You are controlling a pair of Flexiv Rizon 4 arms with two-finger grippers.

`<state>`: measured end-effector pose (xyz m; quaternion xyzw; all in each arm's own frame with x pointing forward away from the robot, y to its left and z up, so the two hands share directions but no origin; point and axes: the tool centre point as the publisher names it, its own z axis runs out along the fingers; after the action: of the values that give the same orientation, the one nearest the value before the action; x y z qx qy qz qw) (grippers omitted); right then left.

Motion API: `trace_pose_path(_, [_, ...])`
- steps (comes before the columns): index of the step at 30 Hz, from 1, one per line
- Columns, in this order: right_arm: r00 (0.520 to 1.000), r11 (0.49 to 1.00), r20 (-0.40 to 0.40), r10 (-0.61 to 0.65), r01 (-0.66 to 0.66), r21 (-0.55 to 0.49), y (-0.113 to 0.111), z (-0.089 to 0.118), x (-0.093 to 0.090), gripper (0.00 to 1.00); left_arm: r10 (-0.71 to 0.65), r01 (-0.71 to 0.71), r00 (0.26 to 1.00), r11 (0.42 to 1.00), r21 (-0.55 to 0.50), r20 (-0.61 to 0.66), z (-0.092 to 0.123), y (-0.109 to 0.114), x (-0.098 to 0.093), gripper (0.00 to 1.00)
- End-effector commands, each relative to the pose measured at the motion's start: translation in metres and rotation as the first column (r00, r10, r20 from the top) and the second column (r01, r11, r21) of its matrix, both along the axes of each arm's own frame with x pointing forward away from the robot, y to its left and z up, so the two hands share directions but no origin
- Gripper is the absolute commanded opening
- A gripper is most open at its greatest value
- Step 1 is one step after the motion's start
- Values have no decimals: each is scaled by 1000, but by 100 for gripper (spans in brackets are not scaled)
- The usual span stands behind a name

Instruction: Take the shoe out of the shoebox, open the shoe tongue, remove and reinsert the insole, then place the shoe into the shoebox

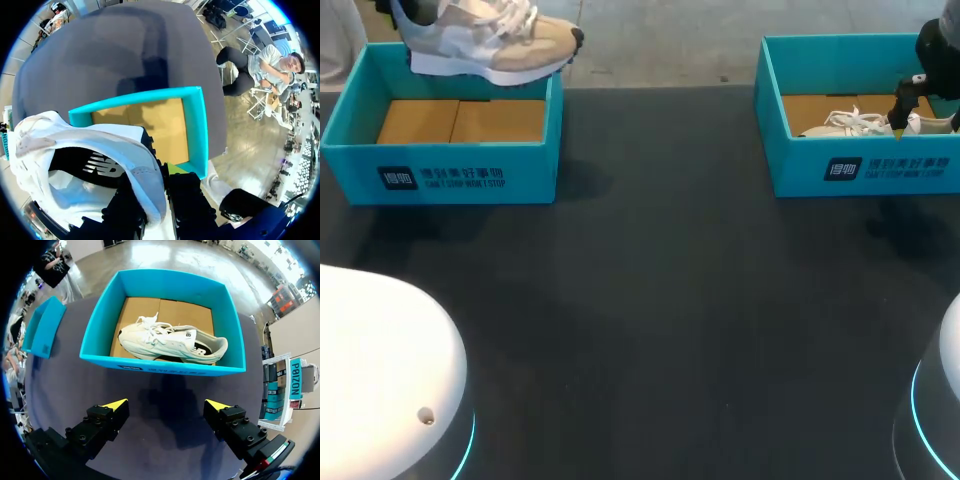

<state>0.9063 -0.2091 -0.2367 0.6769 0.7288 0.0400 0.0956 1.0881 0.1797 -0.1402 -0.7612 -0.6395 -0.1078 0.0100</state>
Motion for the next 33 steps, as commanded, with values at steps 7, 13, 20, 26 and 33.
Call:
trace_pose_path(7, [1000, 1000, 0, 0, 0, 1, 0, 0, 0, 100, -21, 21, 1000, 999, 43, 16, 9, -41, -27, 0])
trace_pose_path(13, [1000, 1000, 0, 0, 0, 1, 0, 0, 0, 100, -25, 23, 999, 998, 58, 24, 8, -53, -37, 0])
trace_pose_path(20, [1000, 1000, 0, 0, 0, 1, 0, 0, 0, 100, -16, 15, 1000, 999, 52, 23, 11, -67, -58, 0])
trace_pose_path(26, [1000, 1000, 0, 0, 0, 1, 0, 0, 0, 100, -1, 0, 1000, 999, 43, 23, 11, -84, -78, 0])
trace_pose_path(33, [1000, 1000, 0, 0, 0, 1, 0, 0, 0, 100, 9, -9, 1000, 999, 44, 7, 8, -104, -105, 0])
